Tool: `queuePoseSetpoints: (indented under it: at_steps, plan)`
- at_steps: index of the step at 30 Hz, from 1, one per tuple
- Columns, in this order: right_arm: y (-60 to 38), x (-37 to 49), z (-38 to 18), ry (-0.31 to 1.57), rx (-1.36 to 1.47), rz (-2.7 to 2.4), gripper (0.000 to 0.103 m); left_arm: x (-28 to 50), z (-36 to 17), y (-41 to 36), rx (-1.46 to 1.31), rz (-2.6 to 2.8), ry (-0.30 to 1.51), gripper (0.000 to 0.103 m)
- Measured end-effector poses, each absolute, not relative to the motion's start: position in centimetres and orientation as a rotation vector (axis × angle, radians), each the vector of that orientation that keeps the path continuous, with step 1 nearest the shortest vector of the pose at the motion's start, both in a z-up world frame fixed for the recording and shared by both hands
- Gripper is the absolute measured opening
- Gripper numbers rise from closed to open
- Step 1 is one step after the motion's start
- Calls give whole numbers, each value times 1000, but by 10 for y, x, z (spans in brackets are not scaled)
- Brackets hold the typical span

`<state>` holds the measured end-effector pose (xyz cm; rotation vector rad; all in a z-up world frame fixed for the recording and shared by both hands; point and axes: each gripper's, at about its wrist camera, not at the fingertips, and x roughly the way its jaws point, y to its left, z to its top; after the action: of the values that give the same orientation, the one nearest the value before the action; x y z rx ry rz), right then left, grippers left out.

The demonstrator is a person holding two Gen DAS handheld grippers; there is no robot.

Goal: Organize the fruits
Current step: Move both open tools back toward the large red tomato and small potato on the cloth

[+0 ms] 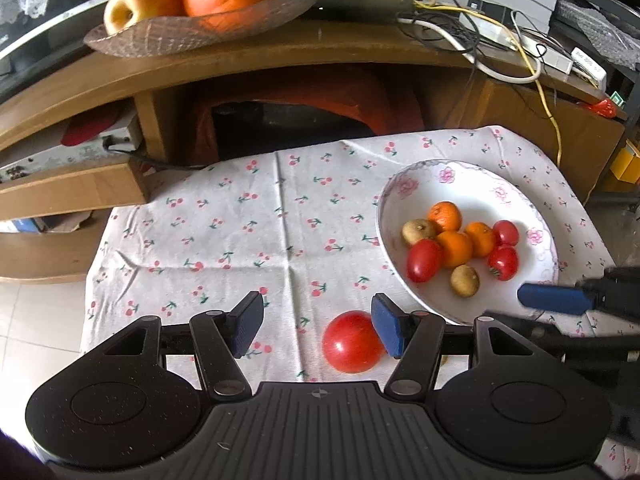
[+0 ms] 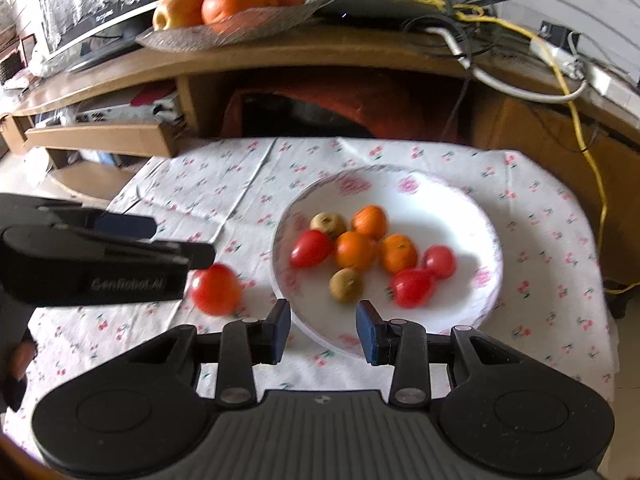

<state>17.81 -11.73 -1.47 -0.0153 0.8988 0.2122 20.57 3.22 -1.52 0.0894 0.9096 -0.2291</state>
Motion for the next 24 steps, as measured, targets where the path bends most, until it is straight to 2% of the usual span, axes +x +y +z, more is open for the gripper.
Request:
queuePoseSetpoints:
  at_steps: [16, 24]
  plan:
    - [-95, 184, -18, 1021, 55, 227, 37, 209, -8, 54, 29, -221, 910, 70]
    - [-97, 194, -31, 1087, 181, 195, 37, 207, -7, 57, 11, -246, 914, 71]
